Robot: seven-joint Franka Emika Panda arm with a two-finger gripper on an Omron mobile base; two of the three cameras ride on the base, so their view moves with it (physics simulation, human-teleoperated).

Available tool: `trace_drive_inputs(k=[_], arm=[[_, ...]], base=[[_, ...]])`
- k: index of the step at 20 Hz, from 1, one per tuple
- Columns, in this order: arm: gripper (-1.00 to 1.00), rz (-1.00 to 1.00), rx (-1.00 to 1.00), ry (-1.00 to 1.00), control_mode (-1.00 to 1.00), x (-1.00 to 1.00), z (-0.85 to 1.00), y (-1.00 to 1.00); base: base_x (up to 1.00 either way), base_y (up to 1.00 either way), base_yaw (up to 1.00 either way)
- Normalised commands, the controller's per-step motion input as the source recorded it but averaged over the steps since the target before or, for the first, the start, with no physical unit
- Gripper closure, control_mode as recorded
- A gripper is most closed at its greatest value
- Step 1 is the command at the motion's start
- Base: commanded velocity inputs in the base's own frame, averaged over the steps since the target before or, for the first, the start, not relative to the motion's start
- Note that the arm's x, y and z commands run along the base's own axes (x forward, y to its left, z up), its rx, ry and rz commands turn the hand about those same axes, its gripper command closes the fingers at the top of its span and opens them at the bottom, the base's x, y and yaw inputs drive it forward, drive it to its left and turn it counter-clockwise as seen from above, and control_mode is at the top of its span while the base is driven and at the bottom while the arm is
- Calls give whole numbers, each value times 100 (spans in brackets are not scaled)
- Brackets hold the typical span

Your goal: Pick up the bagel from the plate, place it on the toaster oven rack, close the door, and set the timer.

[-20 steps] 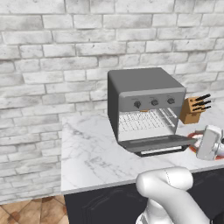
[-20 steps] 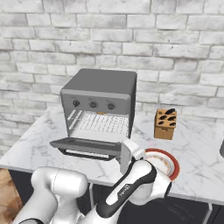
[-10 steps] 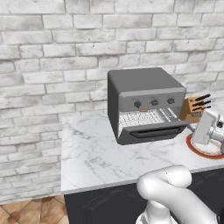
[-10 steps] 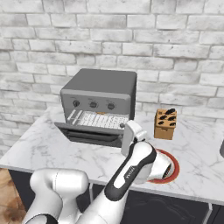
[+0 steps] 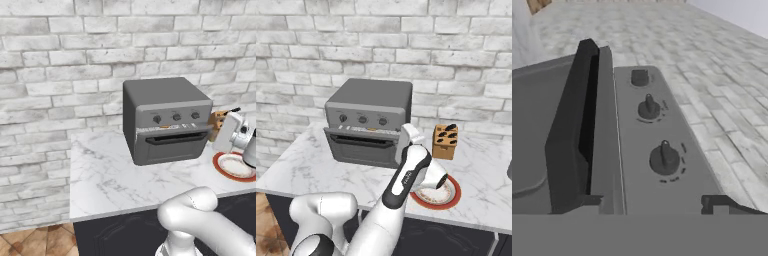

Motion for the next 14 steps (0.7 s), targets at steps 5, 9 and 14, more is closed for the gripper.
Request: trace_drive_inputs(k=[5,9,14], arm=[[-100,-9,5,0,-100,47,-2,8],[-100,-9,5,0,-100,33,-6,3],[-100,-10,5,0,-100,25,-8,2]], base=[[0,0,0],[0,0,0],[0,0,0]])
